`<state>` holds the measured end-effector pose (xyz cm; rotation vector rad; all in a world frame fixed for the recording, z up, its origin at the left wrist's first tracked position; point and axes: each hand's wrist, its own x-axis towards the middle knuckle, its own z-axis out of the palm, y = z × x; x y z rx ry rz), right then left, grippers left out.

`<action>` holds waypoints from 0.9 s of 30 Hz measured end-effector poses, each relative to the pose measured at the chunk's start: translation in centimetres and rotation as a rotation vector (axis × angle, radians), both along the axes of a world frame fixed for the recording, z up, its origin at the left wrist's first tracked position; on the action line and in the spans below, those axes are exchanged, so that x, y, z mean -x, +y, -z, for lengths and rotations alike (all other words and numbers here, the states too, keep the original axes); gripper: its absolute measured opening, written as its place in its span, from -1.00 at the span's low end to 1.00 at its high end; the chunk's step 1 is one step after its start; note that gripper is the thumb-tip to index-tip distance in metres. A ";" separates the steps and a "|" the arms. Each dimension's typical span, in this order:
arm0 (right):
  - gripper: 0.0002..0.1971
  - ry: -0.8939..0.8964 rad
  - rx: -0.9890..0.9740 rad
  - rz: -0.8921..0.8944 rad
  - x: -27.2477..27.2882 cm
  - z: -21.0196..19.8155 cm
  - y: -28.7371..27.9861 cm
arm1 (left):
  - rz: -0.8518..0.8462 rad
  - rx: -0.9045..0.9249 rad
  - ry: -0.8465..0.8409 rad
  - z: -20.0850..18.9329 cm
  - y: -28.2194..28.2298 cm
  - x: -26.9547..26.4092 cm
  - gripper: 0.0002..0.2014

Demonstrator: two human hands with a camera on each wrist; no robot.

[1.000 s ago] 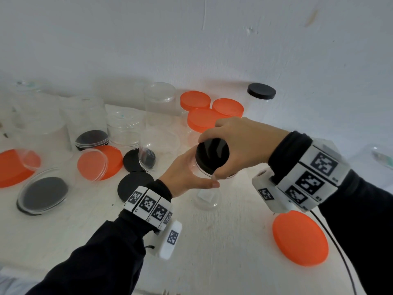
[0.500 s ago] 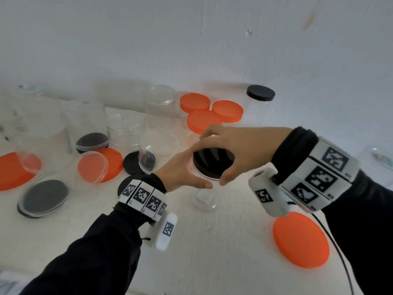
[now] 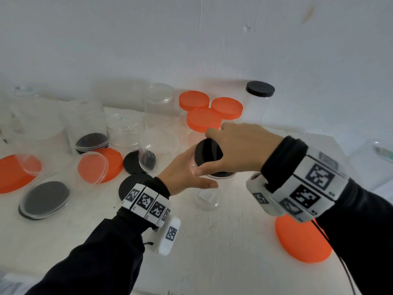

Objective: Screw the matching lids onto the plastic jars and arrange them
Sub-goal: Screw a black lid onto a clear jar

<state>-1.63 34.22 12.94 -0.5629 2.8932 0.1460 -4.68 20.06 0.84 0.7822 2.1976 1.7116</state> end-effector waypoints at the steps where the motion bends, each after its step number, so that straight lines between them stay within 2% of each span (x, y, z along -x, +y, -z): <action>1: -0.25 -0.102 -0.010 -0.008 0.2 -0.3 0.3 | -0.011 0.019 0.018 0.0 0.0 0.1 -0.18; 3: -0.13 -0.244 -0.014 -0.070 0.5 -0.9 0.5 | -0.035 0.030 0.017 0.0 -0.1 0.1 -0.22; 5: -0.11 -0.267 -0.035 -0.131 0.7 -1.4 0.4 | -0.037 0.014 0.001 0.0 -0.1 -0.1 -0.24; 10: -0.29 -0.177 0.048 -0.089 1.0 -1.5 0.2 | -0.051 -0.008 0.013 0.0 0.2 -0.4 -0.26; 13: -0.47 -0.004 0.080 -0.052 0.6 -0.6 -0.1 | -0.048 -0.012 0.027 0.1 0.1 -0.4 -0.19; 17: -0.41 0.127 0.065 0.035 -0.3 0.3 -0.3 | -0.041 -0.015 0.011 0.3 0.1 -0.4 -0.13; 20: -0.29 -0.003 -0.049 0.032 -0.6 -0.1 0.2 | -0.044 0.003 0.008 0.4 0.3 -0.5 -0.14; 23: -0.16 -0.210 -0.013 -0.090 -0.5 -1.2 0.5 | -0.075 0.045 0.039 0.1 0.3 -0.6 -0.25; 25: -0.20 -0.266 0.023 -0.131 -0.2 -1.8 0.6 | -0.069 0.045 0.046 0.0 0.3 -0.6 -0.26; 27: -0.26 -0.229 0.052 -0.119 0.1 -1.8 0.6 | -0.058 0.044 0.054 0.0 0.3 -0.7 -0.25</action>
